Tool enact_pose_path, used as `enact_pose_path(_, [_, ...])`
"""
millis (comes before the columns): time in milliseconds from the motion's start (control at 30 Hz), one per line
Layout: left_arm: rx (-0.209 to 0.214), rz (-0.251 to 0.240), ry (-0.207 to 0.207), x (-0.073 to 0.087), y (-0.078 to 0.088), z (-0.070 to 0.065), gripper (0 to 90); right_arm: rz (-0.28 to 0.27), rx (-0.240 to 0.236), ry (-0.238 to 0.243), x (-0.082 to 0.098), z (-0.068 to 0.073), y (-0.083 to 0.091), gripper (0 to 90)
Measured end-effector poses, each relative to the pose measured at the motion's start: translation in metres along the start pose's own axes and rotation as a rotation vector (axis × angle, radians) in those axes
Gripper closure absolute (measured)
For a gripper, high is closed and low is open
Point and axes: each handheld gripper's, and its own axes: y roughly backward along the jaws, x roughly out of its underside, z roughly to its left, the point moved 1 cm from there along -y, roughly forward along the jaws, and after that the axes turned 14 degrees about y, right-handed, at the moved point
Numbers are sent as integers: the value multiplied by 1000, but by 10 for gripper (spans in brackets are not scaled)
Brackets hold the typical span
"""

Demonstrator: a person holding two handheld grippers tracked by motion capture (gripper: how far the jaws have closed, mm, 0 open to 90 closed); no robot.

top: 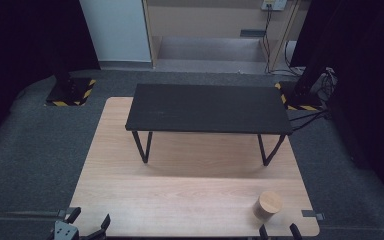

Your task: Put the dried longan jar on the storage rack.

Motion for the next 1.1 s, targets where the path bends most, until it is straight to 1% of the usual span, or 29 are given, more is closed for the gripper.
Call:
enact_pose_path(433, [4, 0, -10, 0, 1, -2, 7, -1, 3, -7, 2, -1, 3, 19])
enact_pose_path(1100, [10, 1, -11, 0, 0, -2, 8, -3, 12, -5, 3, 1, 3, 19])
